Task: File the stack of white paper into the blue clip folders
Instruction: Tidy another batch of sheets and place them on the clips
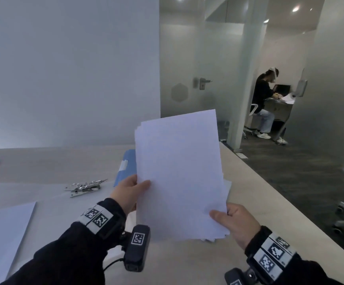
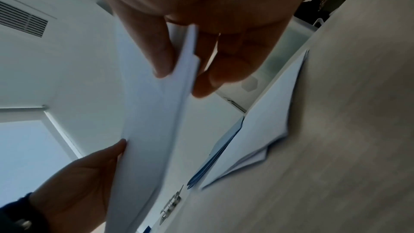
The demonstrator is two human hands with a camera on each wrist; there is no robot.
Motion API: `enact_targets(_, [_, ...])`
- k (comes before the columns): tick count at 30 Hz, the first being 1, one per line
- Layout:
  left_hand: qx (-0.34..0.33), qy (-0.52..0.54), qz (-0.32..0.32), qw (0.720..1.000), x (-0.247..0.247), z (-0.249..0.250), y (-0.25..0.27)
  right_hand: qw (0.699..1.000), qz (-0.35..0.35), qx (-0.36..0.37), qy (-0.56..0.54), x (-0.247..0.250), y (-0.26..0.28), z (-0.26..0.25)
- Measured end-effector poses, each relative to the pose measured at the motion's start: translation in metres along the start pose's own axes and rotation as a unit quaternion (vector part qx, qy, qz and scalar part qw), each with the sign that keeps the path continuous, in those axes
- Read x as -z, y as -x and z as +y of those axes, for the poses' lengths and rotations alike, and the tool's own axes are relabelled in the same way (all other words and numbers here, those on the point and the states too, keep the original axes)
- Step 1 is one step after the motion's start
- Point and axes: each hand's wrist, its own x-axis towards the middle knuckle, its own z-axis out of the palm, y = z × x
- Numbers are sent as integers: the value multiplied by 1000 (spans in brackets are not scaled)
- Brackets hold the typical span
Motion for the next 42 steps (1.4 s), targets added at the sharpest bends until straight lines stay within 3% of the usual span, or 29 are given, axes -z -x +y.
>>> enact_targets(5, [-79,27,39,996,13,-5,13,998,-3,9,-67,-26,-12,-7])
enact_targets(9, [-100,19,44,994,18,-19,26,993,1,11,-117,-40,-16,-11])
enact_targets(22, [-96,20,17,995,20,-38,45,984,41,1,-175,-56,-6,-17])
enact_targets(30, [-80,-36,-20,996,40,-29,54,988,83,43,-127,-65,-4,-27])
enact_targets(33, [-55,-35,18,998,65,-20,54,984,75,8,-159,-74,-13,-29])
enact_targets(38, [31,-17,169,985,132,-39,54,983,39,-37,-176,-104,-24,-24])
enact_targets(42, [86,-2,192,978,169,-51,72,987,-6,-47,-157,-139,-27,-26])
